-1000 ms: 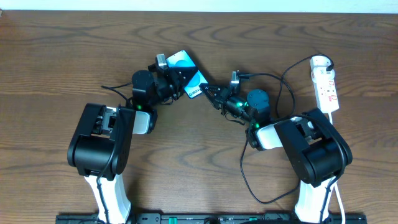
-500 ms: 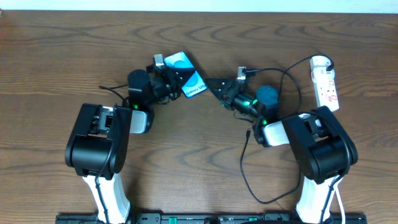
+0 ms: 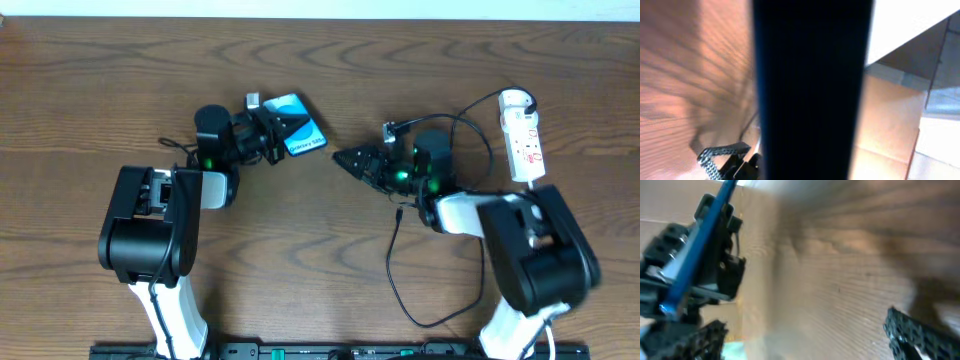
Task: Plug charger to phone and switch on socket
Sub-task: 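Move the right gripper toward the black cable's USB-C plug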
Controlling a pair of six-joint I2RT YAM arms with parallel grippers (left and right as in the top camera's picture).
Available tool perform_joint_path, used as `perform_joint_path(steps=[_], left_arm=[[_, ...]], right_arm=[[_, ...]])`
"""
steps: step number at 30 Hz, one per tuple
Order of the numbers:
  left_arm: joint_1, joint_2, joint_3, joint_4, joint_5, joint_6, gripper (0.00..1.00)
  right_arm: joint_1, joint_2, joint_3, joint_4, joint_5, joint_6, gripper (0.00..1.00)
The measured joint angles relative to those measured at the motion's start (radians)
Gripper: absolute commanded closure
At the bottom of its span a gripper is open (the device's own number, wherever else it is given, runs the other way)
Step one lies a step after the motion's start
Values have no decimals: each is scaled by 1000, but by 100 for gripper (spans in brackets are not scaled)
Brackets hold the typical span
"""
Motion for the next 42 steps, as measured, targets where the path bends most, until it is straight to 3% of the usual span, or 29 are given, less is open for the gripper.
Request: perform_joint_path(steps=[11, 20, 28, 42], left_arm=[[0, 0, 48, 0, 67, -215, 93], [0, 0, 48, -6, 84, -338, 93], [0, 1, 52, -159, 141, -391, 93], [0, 1, 52, -153, 173, -402, 93]], right_arm=[[0, -367, 8, -509, 244, -333, 1], [0, -412, 7, -718, 384, -412, 1], [0, -412, 7, -798, 476, -422, 1], [0, -412, 7, -799, 495, -426, 1]])
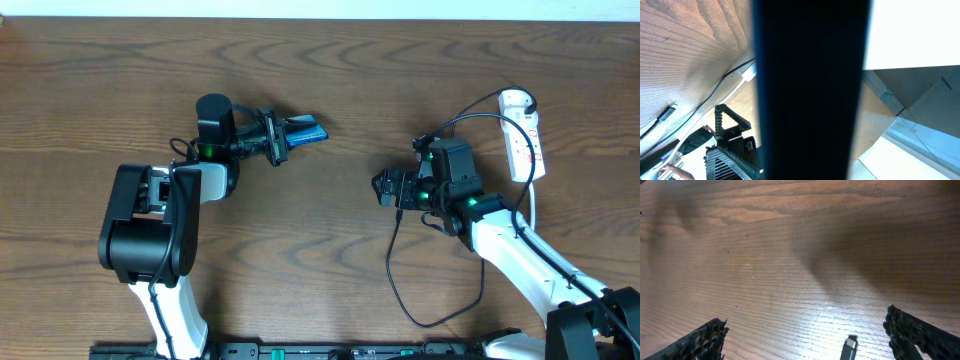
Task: Plug charger to phone and switch on socket
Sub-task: 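Move the right gripper toward the black cable's USB-C plug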
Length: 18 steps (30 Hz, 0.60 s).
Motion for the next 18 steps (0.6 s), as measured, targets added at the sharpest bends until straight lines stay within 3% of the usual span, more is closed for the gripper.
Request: perform_joint_path(steps=[18], left_arm=[[0, 0, 0, 0, 3, 5, 93]], right_arm=[[0, 0, 0, -19, 2, -1, 1]])
